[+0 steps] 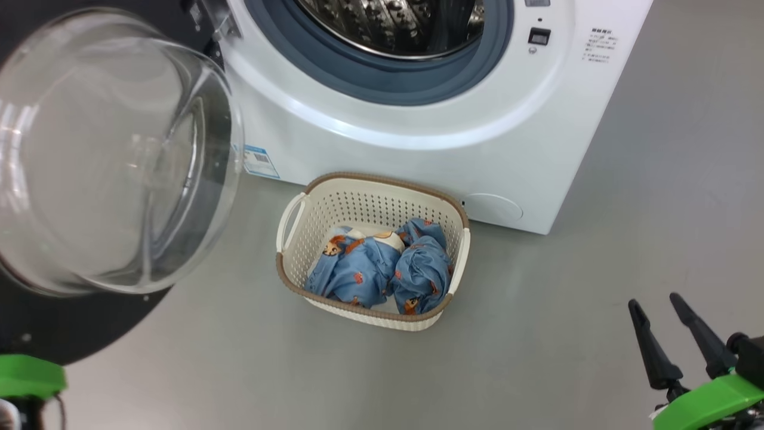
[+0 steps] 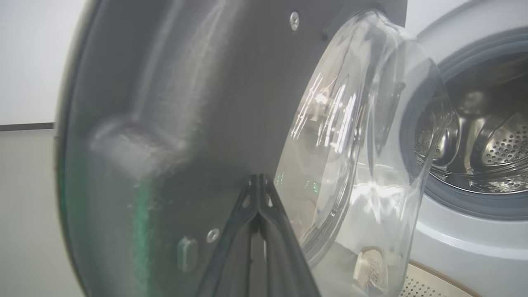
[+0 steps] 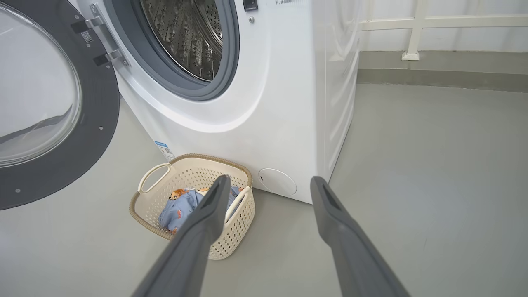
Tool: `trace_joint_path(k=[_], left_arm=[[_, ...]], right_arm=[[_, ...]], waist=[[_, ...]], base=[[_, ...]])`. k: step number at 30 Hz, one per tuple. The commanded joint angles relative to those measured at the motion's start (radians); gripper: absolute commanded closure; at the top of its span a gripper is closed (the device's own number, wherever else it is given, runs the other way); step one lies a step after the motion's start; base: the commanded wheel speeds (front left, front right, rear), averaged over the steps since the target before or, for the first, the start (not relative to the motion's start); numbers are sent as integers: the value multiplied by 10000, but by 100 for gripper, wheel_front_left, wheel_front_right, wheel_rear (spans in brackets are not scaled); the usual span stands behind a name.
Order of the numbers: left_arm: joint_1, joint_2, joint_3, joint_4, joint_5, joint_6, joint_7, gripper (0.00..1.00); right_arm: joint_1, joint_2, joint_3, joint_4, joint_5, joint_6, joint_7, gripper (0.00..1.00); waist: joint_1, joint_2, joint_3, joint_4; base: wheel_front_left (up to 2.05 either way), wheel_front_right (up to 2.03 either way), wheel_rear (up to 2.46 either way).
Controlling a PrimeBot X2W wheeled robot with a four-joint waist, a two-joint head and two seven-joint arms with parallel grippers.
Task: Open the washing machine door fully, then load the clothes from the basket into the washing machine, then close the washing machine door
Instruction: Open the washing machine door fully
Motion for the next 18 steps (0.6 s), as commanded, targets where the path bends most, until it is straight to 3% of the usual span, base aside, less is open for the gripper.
trace_joint_path(k=[1,18], left_arm=[[-601,696,703,0,-68,-7,-95,100],[-2570,1690,2806,2469,439,-839,-98,100]], right_arm=[[-251,-253,203,-267,-6,29,-122,0],[-860,-500,209,-372,-57,29,-122,0]], waist=[[0,0,195,-36],[0,0,1320,-364]], base=[[0,0,0],[0,0,0]])
